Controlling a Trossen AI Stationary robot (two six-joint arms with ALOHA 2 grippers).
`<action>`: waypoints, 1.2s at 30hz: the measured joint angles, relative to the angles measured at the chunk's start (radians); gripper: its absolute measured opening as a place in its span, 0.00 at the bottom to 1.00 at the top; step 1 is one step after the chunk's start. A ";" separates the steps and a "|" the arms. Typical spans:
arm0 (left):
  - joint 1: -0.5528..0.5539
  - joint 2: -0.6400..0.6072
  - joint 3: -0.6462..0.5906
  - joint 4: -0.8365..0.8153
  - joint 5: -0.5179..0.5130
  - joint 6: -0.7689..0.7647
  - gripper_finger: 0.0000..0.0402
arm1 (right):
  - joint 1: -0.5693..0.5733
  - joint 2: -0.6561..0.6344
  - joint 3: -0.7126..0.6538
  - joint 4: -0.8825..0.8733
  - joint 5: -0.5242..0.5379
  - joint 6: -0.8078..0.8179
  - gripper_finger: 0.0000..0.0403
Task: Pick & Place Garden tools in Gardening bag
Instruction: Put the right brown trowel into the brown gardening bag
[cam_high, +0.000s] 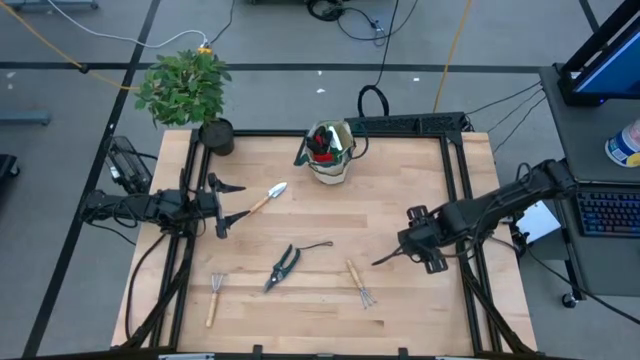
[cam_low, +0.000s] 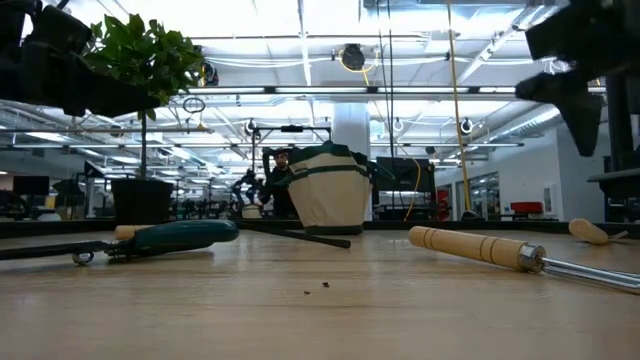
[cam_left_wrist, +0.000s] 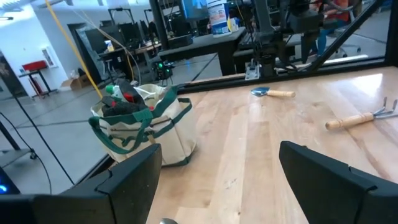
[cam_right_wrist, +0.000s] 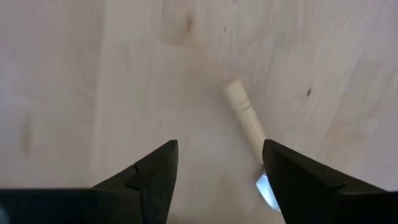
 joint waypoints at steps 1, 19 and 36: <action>0.000 0.000 0.000 0.000 0.000 0.004 0.83 | 0.000 0.000 -0.014 0.000 0.000 0.001 0.58; 0.000 0.000 0.000 0.000 0.000 0.011 0.83 | -0.013 0.000 -0.156 0.211 0.032 -0.070 0.59; 0.000 0.000 0.000 -0.001 -0.001 0.010 0.83 | -0.089 0.171 -0.158 0.249 0.034 -0.094 0.59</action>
